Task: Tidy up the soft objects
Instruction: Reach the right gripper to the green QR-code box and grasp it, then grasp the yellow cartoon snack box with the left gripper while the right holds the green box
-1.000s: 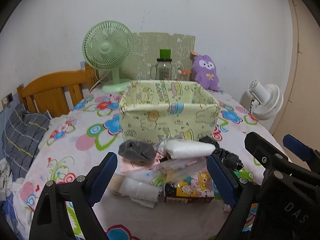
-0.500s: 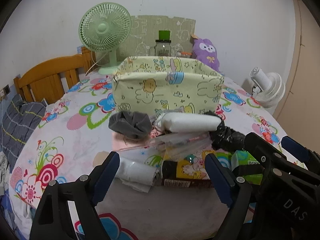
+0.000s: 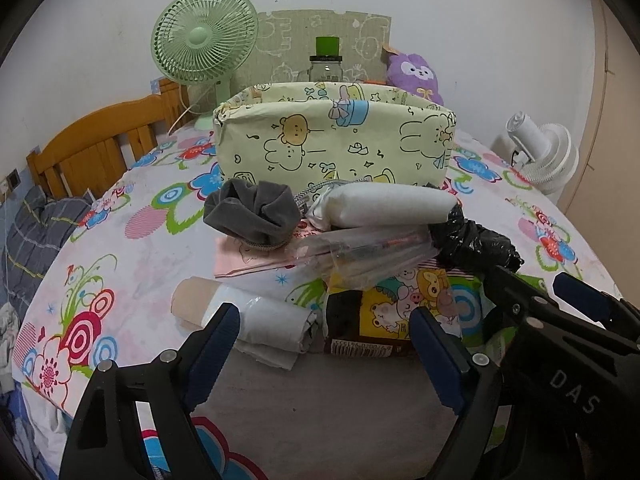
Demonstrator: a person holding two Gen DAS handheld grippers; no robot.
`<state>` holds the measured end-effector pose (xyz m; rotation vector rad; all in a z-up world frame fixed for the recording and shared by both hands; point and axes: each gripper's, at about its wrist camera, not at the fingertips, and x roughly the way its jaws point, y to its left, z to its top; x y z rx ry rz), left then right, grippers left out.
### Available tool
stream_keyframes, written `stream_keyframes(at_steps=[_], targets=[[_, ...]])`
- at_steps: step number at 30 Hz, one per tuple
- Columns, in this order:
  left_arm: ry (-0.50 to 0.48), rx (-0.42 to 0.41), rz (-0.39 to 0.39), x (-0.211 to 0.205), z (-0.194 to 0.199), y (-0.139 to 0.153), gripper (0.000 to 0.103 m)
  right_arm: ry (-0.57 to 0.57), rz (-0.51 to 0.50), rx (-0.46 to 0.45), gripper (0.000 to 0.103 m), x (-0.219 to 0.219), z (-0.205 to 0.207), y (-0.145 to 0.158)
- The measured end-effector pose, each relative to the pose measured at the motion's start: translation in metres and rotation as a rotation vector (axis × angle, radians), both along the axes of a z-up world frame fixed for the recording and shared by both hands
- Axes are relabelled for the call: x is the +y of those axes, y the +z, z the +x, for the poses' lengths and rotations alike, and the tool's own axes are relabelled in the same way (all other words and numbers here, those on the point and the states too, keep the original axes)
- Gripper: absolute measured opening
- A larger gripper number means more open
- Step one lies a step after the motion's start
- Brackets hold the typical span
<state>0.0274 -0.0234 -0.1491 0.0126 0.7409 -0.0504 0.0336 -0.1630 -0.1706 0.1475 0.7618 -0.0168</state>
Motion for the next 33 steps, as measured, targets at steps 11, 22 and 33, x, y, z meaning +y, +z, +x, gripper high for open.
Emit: stream_keyframes(at_steps=[11, 22, 33], targets=[[-0.012, -0.02, 0.071, -0.009, 0.001, -0.002, 0.088, 0.003, 0.053, 0.066, 0.055, 0.001, 0.01, -0.013], [-0.038, -0.022, 0.017, -0.01, 0.004, 0.007, 0.087, 0.002, 0.04, 0.019, 0.052, 0.0, 0.005, 0.004], [-0.078, 0.012, -0.038, -0.02, 0.011, 0.002, 0.087, -0.021, 0.032, 0.016, 0.052, -0.01, 0.004, 0.006]])
